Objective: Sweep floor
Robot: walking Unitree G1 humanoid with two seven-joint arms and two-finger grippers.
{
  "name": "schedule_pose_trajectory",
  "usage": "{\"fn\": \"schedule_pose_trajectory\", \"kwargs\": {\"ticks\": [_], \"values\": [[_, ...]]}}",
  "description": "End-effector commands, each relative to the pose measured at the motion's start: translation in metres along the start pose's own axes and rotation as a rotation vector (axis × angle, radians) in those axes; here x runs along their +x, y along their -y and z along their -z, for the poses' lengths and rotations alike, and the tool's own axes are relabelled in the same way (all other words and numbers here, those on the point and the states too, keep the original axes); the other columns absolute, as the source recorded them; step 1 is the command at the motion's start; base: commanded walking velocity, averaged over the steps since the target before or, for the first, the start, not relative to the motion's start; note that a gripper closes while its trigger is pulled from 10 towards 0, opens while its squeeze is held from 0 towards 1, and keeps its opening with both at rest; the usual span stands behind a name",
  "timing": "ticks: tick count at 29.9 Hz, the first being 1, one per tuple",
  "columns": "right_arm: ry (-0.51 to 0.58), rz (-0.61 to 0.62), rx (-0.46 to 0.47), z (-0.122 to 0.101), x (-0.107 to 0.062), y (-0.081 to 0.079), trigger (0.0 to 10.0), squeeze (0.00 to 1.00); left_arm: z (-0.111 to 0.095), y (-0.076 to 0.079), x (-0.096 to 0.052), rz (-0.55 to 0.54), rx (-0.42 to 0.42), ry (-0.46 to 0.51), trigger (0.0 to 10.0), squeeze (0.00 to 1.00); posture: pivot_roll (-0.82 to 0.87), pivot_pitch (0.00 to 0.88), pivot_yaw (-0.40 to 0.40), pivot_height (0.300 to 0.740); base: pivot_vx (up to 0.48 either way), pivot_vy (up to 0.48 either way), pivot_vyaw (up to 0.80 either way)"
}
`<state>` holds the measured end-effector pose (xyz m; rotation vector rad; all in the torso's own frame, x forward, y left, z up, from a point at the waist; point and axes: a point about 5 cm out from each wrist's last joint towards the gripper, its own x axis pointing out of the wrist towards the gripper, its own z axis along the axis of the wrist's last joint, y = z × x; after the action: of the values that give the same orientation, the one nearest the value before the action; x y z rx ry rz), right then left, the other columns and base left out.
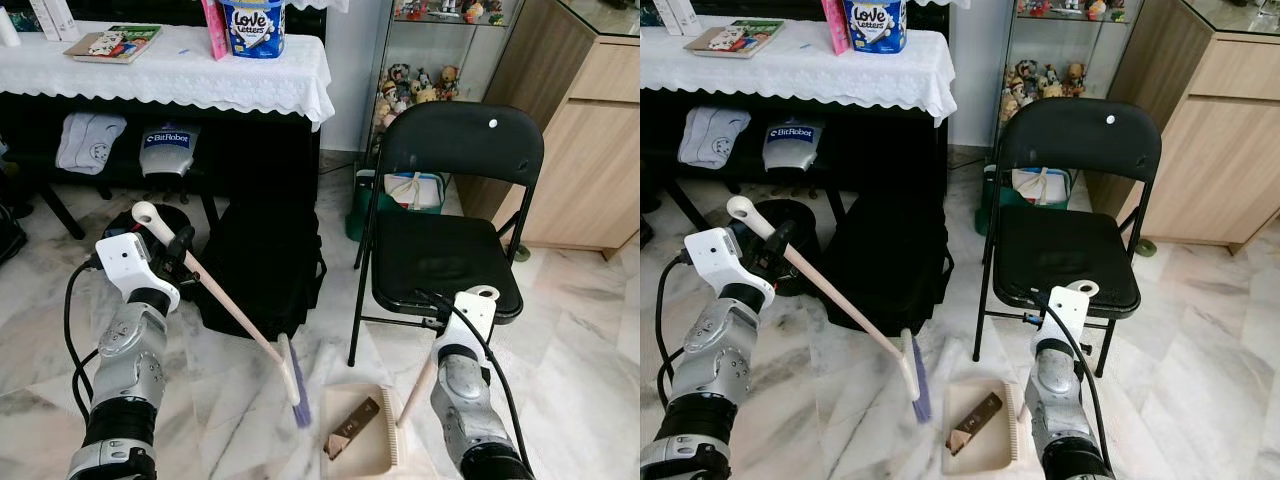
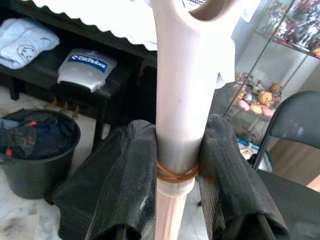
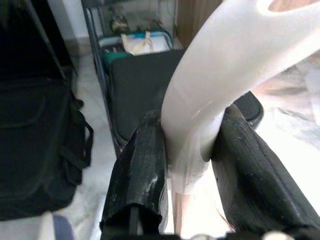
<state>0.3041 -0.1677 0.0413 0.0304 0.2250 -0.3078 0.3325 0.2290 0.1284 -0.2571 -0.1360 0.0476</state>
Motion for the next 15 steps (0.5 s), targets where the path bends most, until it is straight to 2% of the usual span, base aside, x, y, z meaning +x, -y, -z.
{"fn": "schedule_pose_trajectory", "kwargs": {"ticks": [1,15], "values": [[0.102,-0.015,0.044,-0.020,0.002,-0.003,10.0,0.00,-0.006,0.003,0.002,-0.001,0.023,0.043,10.0,0.00,-0.06,0.081,-0.006,0.740,0.000,0.000,0.00],[0.215,-0.131,0.124,-0.040,-0.003,-0.018,10.0,0.00,0.000,0.005,-0.001,-0.019,0.077,0.043,10.0,0.00,-0.06,0.077,-0.016,0.740,0.000,0.000,0.00]]}}
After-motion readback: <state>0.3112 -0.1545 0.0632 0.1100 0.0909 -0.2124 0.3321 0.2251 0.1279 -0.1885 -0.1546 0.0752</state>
